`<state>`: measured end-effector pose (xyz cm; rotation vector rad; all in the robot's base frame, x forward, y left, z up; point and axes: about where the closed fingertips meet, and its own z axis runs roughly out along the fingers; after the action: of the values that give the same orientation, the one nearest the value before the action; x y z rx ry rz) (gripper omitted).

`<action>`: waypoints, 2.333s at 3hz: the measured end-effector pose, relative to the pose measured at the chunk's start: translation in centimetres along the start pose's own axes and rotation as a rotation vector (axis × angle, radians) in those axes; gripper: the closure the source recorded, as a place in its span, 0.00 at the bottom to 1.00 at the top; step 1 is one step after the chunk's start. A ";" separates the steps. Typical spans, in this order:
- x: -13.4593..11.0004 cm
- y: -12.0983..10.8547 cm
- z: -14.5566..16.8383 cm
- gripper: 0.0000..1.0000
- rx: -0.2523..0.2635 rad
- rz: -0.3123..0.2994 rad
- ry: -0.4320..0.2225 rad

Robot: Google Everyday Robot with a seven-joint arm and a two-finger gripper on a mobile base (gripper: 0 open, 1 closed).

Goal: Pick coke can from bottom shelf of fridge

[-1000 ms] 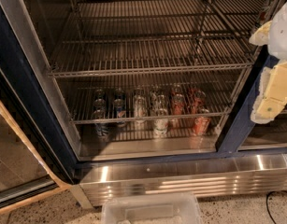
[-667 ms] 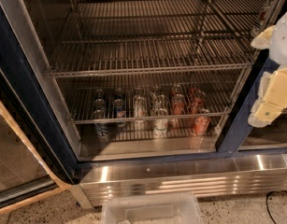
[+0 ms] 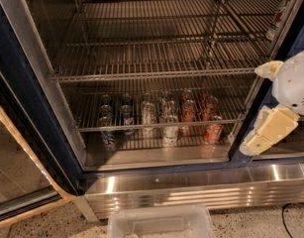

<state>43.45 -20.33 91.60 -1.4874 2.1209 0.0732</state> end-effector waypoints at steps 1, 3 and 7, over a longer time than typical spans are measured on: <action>0.0 0.0 0.0 0.00 0.000 0.000 0.000; -1.3 2.0 3.7 0.00 -0.013 0.083 -0.205; -3.1 2.3 10.7 0.00 0.049 0.294 -0.493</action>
Offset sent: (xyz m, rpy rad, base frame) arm 0.0031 0.0312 -0.0222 0.1965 -0.0217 0.0364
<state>46.38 -13.14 83.28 -0.9898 1.8942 0.4442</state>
